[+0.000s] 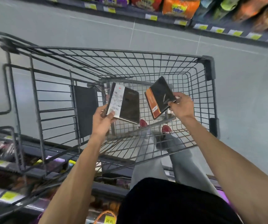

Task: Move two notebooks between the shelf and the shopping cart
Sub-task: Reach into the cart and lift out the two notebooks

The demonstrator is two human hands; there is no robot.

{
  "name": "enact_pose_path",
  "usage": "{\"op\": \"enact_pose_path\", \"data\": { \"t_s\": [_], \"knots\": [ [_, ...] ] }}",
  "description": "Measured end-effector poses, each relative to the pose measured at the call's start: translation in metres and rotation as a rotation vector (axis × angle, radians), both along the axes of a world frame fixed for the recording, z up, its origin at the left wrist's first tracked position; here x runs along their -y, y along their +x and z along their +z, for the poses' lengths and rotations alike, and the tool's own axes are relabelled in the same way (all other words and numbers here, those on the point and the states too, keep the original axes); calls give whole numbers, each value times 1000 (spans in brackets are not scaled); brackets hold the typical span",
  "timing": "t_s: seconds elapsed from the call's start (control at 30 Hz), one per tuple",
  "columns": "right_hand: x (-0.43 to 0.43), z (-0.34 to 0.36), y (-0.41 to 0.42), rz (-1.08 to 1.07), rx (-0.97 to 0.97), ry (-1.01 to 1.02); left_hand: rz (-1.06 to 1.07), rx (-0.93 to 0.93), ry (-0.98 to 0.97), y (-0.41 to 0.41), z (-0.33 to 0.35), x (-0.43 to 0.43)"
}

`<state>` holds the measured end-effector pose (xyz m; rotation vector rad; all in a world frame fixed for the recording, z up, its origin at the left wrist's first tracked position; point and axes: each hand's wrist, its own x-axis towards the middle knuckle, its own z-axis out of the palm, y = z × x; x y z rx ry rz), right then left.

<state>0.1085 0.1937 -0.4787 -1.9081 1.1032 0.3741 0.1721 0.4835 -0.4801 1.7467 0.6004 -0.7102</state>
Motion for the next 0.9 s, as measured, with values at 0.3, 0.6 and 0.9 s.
{"op": "enact_pose_path", "data": {
  "t_s": [0.3,0.6,0.9],
  "knots": [
    [34,115,-30,-203,313,99,82,206,-174,-7,106,9],
    [78,191,-76,-364,586,177,102,314,-272,-23,178,48],
    [152,243,-135,-554,848,284,-12,446,-345,-60,238,142]
  ]
}}
